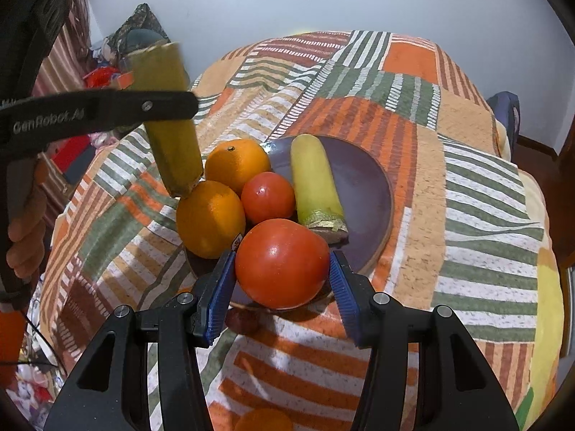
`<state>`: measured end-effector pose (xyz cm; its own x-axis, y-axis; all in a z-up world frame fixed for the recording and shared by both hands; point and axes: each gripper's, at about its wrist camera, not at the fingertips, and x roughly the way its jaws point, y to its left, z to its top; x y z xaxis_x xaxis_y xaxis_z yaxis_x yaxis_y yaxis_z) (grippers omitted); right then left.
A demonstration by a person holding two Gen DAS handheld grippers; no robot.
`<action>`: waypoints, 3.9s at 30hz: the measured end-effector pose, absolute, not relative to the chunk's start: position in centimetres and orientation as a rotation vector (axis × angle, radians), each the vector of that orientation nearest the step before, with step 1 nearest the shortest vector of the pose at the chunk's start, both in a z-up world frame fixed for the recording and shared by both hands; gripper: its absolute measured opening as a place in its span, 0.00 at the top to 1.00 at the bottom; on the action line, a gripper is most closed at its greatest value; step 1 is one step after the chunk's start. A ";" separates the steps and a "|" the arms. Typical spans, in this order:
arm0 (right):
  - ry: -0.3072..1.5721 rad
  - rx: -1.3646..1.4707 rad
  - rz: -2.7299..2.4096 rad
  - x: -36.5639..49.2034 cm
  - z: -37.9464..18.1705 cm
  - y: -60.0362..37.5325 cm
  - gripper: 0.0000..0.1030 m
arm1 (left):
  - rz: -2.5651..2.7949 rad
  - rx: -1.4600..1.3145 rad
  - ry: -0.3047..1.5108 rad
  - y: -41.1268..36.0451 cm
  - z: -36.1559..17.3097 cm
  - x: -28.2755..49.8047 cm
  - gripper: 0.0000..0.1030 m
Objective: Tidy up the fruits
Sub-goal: 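Lay the zucchini on the plate with the left tool while the right tool sets the tomato there, then grasp a mandarin with the left tool while the right tool grasps another mandarin, then place the mandarin on the plate rim with the left tool while the right tool places its mandarin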
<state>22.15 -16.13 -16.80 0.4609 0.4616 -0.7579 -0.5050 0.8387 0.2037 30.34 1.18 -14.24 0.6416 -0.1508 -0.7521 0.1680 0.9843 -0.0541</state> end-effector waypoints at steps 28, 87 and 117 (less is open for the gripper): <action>0.963 -0.056 0.608 23.8 -18.6 -14.7 0.52 | -0.229 0.060 0.929 -2.0 -17.3 33.9 0.73; 1.006 -0.120 0.544 13.1 -19.2 -18.9 0.67 | -0.230 -0.026 1.051 -0.2 -19.8 19.0 0.32; 0.924 -0.070 0.534 15.7 -16.7 -20.7 0.69 | -0.280 -0.015 1.079 -2.5 -21.9 22.3 0.64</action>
<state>15.73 -20.68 -16.74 0.4832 0.4084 -0.7745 -0.4670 0.8684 0.1665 22.32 -2.53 -21.92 0.4402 -0.2328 -0.8672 0.2184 0.9646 -0.1481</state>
